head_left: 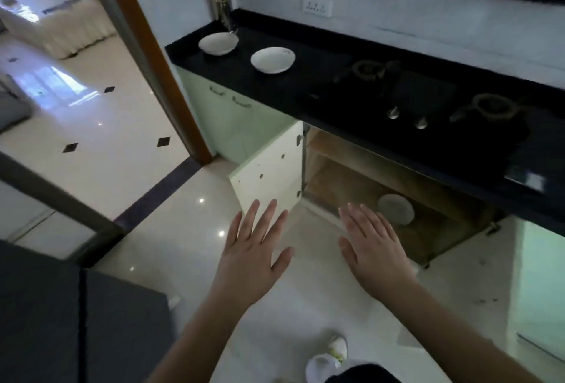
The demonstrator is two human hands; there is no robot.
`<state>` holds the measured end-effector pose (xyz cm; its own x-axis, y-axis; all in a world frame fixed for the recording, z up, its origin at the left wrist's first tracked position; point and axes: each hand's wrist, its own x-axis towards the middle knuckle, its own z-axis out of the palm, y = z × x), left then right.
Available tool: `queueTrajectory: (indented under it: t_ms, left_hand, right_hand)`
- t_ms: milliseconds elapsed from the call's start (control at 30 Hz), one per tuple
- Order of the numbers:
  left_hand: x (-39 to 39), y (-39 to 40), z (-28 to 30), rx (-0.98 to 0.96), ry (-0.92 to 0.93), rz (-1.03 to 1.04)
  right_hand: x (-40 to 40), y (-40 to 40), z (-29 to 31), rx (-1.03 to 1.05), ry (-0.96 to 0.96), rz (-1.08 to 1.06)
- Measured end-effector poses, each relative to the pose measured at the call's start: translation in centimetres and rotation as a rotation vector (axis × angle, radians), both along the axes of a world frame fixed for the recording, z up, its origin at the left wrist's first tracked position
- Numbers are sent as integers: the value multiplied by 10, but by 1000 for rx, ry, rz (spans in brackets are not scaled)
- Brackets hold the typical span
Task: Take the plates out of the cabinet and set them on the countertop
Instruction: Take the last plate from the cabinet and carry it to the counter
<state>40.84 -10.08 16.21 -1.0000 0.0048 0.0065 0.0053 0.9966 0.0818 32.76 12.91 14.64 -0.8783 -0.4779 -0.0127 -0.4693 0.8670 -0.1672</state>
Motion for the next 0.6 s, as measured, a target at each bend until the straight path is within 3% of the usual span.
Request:
queueTrajectory:
  t_ms: [300, 600]
  left_hand:
    - [-121, 72, -10, 19, 19, -234]
    - [-180, 88, -32, -11, -66, -391]
  right_hand:
    - [-52, 75, -5, -46, -8, -259]
    - [-88, 85, -8, -56, -21, -369]
